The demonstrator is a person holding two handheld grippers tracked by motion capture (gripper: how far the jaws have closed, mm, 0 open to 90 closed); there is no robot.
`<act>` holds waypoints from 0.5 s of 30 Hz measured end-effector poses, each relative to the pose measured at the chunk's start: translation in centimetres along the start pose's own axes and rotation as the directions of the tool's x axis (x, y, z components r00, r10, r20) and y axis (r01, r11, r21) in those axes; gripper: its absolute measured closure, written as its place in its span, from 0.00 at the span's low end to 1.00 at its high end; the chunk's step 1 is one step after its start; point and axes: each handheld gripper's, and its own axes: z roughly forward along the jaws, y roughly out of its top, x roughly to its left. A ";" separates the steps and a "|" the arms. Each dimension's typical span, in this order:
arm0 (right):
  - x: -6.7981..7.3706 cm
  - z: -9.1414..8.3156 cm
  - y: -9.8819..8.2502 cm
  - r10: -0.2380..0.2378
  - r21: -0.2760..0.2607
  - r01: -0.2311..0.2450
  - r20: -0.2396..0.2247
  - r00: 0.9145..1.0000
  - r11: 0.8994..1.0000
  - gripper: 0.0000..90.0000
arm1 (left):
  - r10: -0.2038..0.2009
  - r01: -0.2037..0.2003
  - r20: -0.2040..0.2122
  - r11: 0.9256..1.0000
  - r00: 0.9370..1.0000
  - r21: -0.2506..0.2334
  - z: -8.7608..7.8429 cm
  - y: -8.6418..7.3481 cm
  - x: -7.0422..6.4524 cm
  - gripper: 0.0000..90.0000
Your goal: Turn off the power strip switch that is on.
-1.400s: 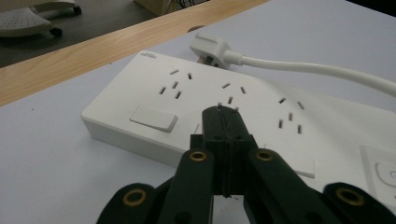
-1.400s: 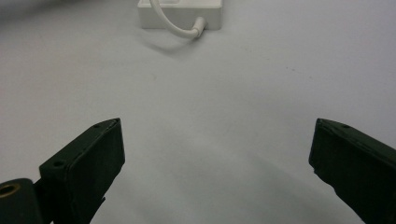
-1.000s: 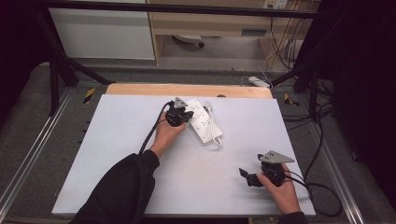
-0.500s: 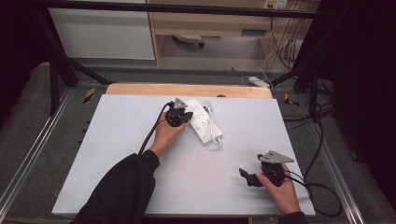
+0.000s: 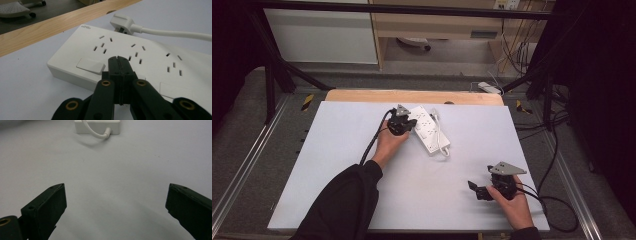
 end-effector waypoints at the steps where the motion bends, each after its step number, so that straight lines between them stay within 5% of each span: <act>1: 0.0 0.0 0.0 0.003 0.001 -0.003 -0.001 1.000 1.000 0.04 | -0.003 0.003 0.002 1.000 1.000 -0.003 0.0 0.0 0.0 1.00; 15: 0.0 0.1 0.0 -0.002 0.005 0.002 -0.001 1.000 1.000 0.04 | 0.002 -0.002 -0.004 1.000 1.000 -0.002 0.0 0.0 -0.1 1.00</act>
